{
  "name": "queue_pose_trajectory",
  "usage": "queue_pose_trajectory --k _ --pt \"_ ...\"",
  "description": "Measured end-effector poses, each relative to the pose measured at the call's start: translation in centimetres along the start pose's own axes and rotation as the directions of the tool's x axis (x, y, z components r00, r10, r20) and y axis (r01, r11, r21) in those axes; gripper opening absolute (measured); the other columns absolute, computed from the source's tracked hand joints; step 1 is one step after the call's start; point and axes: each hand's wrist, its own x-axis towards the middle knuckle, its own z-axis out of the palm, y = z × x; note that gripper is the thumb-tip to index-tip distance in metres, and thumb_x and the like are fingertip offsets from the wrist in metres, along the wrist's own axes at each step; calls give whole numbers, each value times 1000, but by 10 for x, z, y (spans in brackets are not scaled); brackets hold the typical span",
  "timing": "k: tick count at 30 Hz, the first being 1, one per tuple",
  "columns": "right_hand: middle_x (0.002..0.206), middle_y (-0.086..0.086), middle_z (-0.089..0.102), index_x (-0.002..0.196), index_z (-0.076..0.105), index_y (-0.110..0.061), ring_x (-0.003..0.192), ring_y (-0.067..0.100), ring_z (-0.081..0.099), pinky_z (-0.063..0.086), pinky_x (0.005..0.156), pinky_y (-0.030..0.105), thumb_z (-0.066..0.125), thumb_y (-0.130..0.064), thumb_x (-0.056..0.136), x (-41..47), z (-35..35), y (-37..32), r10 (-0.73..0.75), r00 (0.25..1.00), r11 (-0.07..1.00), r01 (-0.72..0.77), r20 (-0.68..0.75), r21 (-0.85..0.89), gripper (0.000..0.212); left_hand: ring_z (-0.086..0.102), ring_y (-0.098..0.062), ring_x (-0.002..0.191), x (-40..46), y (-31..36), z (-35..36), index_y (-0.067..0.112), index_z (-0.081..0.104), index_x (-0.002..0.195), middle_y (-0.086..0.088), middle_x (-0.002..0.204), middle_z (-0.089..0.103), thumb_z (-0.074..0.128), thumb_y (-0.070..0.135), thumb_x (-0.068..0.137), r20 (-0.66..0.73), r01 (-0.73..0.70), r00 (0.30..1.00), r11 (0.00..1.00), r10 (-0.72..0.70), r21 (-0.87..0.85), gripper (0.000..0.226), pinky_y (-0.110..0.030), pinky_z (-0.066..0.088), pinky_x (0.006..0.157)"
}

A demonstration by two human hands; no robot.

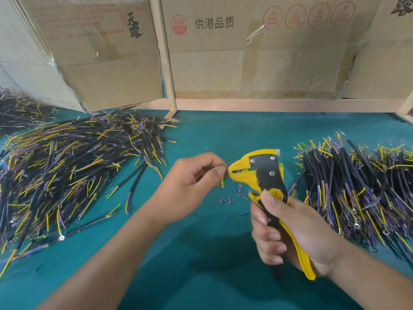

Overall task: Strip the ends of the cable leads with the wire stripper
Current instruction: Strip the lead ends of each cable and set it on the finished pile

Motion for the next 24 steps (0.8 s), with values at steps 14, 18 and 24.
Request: queue_pose_trajectory --k 14,18,24 --pt "54 0 31 68 50 -15 38 12 25 30 41 19 78 -62 72 -1 4 -2 20 992 994 -33 -121 -108 55 43 6 72 3 1 -25 5 70 94 14 79 47 50 19 100 203 -363 931 812 303 456 25 -7 33 69" --pt "55 1 32 70 52 -15 39 12 26 30 41 19 77 -58 75 -2 4 -6 29 993 992 -42 -113 -118 50 42 5 70 4 0 -28 6 70 95 13 78 47 50 17 100 188 -375 927 802 324 465 23 -8 33 67" --pt "58 1 33 71 53 -17 40 12 28 30 41 20 76 -57 77 -1 4 -5 -4 994 981 -18 -113 -191 47 45 3 70 6 -1 -30 7 70 95 13 78 51 51 17 101 191 -377 926 797 324 473 22 -11 35 67"
